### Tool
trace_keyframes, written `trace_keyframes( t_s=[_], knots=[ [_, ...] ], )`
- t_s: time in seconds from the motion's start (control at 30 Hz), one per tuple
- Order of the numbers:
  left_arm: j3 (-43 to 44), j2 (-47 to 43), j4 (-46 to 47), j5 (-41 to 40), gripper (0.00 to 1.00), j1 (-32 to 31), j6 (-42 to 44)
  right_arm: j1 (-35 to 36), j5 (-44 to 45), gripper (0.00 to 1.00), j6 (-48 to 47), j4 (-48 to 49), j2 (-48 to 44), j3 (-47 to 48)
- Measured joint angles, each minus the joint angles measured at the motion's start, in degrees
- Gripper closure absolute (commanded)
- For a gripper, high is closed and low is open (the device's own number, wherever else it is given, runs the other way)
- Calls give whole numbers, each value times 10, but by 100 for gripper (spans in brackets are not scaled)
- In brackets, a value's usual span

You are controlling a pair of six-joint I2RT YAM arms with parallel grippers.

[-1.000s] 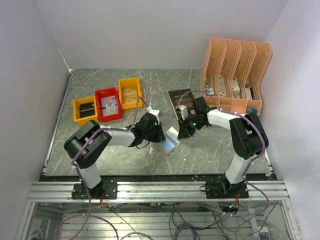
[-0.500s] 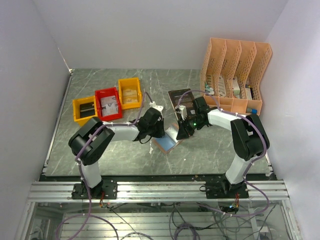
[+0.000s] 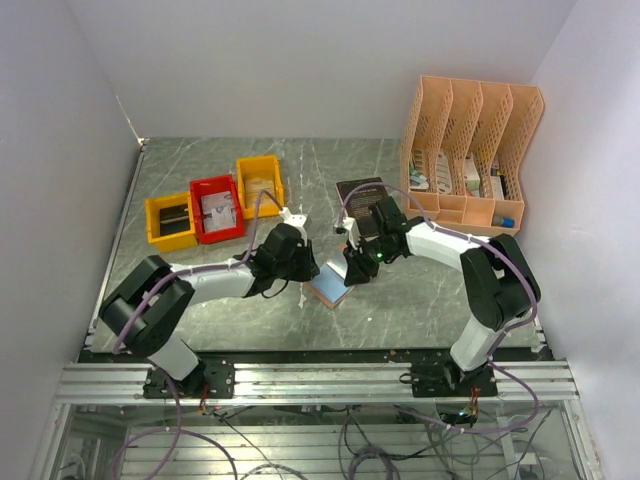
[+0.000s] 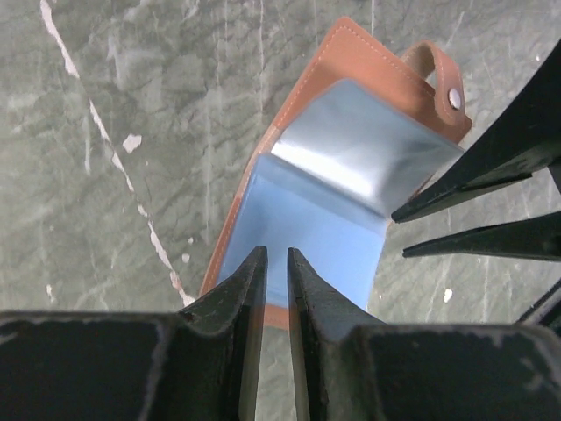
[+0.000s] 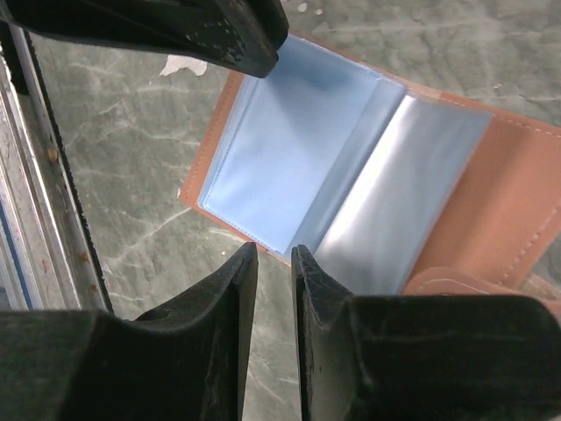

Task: Put the credit cards into the card holder
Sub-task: Open the card holder at the center of the board.

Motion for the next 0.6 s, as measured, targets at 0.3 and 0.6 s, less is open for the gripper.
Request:
trace_keyframes(
  t_s=[0.3,0.6],
  knots=[
    [-72,-107,-4,-23,72,2,-28,25,4,83,-89,-55,0,0],
    [-93,-170,-6,-71,72,3,-37,64,27,82,-109,-73,31,1]
  ],
)
